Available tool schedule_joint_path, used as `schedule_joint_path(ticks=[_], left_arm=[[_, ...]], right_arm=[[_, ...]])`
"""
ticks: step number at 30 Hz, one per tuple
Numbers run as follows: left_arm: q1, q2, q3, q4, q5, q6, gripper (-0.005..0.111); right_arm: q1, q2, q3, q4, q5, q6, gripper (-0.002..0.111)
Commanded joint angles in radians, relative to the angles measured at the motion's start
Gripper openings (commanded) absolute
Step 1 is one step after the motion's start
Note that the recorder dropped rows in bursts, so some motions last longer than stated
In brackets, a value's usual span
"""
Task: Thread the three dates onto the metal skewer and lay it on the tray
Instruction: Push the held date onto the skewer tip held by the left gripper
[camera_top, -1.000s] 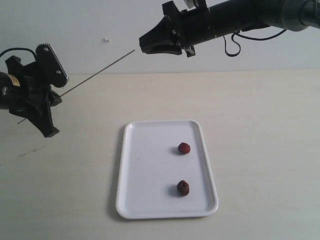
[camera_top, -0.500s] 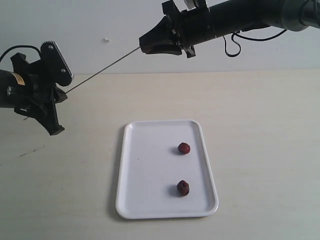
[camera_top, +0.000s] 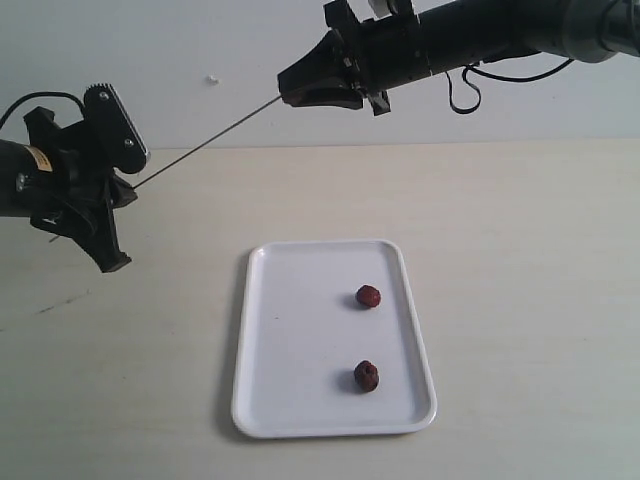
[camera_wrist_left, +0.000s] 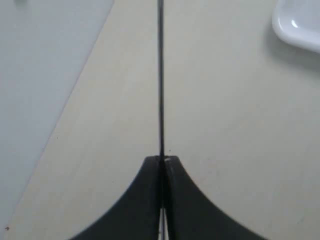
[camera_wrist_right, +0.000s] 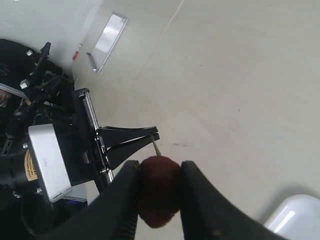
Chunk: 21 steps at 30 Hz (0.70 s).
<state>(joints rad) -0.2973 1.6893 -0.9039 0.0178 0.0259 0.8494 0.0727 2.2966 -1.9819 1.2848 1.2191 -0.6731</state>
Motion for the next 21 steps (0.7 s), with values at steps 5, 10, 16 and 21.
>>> schedule_joint_path(ticks=[5, 10, 16, 21], left_arm=[[-0.041, 0.000, 0.004, -0.003, -0.019, 0.007, 0.000], [-0.041, 0.000, 0.004, -0.003, -0.019, 0.007, 0.000], [-0.039, 0.000, 0.004, 0.001, -0.084, 0.010, 0.000], [-0.039, 0.000, 0.004, 0.030, -0.163, 0.017, 0.000]], right_arm=[[-0.003, -0.013, -0.011, 0.014, 0.002, -0.003, 0.024], [-0.003, -0.013, -0.011, 0.010, 0.002, -0.003, 0.024], [-0.005, -0.013, -0.011, 0.000, 0.002, 0.004, 0.024], [-0.009, -0.013, -0.011, -0.006, 0.002, 0.004, 0.024]])
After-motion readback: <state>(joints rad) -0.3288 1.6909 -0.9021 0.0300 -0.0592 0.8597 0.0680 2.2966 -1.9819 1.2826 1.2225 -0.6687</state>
